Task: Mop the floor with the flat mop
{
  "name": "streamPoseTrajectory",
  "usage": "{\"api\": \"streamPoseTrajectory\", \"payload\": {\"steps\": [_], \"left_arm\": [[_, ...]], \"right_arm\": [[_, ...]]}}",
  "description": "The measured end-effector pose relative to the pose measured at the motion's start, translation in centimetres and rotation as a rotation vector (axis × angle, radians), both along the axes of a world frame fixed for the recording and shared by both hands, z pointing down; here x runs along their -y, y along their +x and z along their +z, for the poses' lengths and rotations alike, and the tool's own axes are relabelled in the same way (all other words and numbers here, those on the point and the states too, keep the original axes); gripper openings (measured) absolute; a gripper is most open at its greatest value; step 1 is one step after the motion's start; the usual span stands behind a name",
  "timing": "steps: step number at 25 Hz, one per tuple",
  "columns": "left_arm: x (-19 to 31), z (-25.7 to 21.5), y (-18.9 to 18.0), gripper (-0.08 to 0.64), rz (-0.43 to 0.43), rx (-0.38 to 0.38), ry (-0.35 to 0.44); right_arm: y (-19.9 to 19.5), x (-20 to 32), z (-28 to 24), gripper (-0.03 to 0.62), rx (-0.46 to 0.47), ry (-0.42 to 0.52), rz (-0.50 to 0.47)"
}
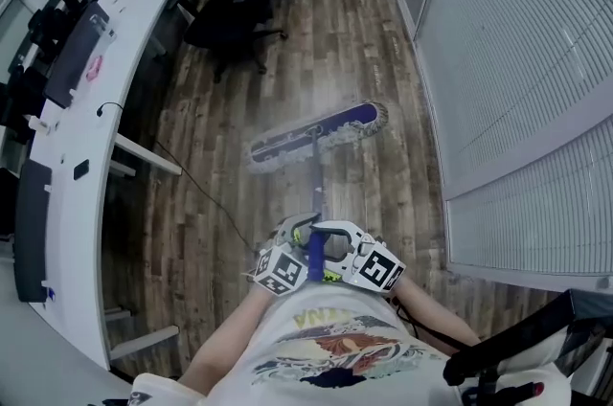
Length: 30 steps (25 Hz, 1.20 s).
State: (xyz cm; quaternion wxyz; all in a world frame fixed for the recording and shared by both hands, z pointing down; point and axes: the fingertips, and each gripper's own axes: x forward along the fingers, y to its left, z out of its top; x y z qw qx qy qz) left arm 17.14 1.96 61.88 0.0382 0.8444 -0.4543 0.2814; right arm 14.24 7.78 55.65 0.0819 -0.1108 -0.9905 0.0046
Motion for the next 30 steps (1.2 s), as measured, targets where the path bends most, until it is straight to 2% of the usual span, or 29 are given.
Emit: {"api": "streamPoseTrajectory", "payload": {"steps": [3, 6, 8, 11, 19, 25, 30], "left_arm": [[0.0, 0.5, -0.1, 0.158, -0.007, -0.025, 0.005], [0.6, 1.7, -0.6, 0.158, 0.008, 0.003, -0.005], [1.6, 2.3, -1.8, 0.156, 0.010, 0.011, -0.003], [4.0, 1.9, -4.2, 0.158, 0.000, -0.026, 0.005], [13.1, 0.8, -14.1, 0.157, -0.024, -0.068, 0.011], [19.0, -0.8, -21.3, 0.158, -0.023, -0.122, 0.026], [23.7, 0.0, -24.9, 0.156, -0.007, -0.093, 0.023]], "right_arm": [[-0.1, -0.1, 0.7, 0.219, -0.015, -0.006, -0.037], [-0.7, 0.4, 1.8, 0.225, -0.050, -0.009, -0.055], [-1.9, 1.4, 2.3, 0.225, -0.060, -0.014, -0.043], [-4.3, 3.9, 2.1, 0.226, -0.062, -0.012, -0.032], [-14.3, 12.9, 1.1, 0.229, -0.090, -0.009, -0.054], [-21.8, 18.8, -0.5, 0.229, -0.053, -0.023, -0.040], [-25.5, 23.5, 0.4, 0.229, -0.051, -0.013, -0.026]]}}
